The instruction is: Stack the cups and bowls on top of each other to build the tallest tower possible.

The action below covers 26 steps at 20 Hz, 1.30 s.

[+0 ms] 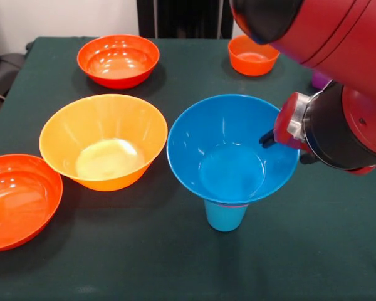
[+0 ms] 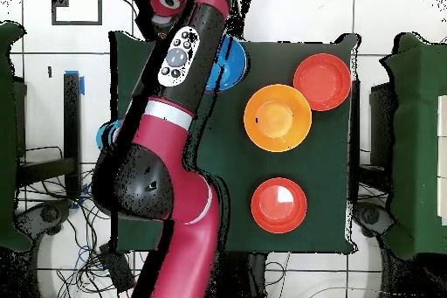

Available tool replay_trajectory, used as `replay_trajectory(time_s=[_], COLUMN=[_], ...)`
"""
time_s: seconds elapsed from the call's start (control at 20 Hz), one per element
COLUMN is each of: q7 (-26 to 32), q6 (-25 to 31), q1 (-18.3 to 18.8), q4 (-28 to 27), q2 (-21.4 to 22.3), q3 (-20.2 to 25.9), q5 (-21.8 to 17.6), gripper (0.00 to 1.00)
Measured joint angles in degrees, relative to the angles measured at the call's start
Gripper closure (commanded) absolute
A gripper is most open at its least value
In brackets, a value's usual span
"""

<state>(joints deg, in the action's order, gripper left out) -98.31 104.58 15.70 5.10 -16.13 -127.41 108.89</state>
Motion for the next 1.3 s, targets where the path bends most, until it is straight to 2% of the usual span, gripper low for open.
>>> replay_trajectory(time_s=[0.55, 0.8, 1.0, 1.3], q7=[0.0, 0.0, 0.0, 0.0], q6=[0.8, 5.1, 8.7, 15.2], q1=[0.0, 0.2, 0.2, 0.1], q4=[0.0, 0.0, 0.0, 0.0], q2=[1.8, 3.9, 5.3, 8.7], q3=[-1.5, -5.7, -8.0, -9.5], q5=[1.7, 6.3, 8.4, 8.4], gripper=[0.00, 0.00, 0.00, 0.00])
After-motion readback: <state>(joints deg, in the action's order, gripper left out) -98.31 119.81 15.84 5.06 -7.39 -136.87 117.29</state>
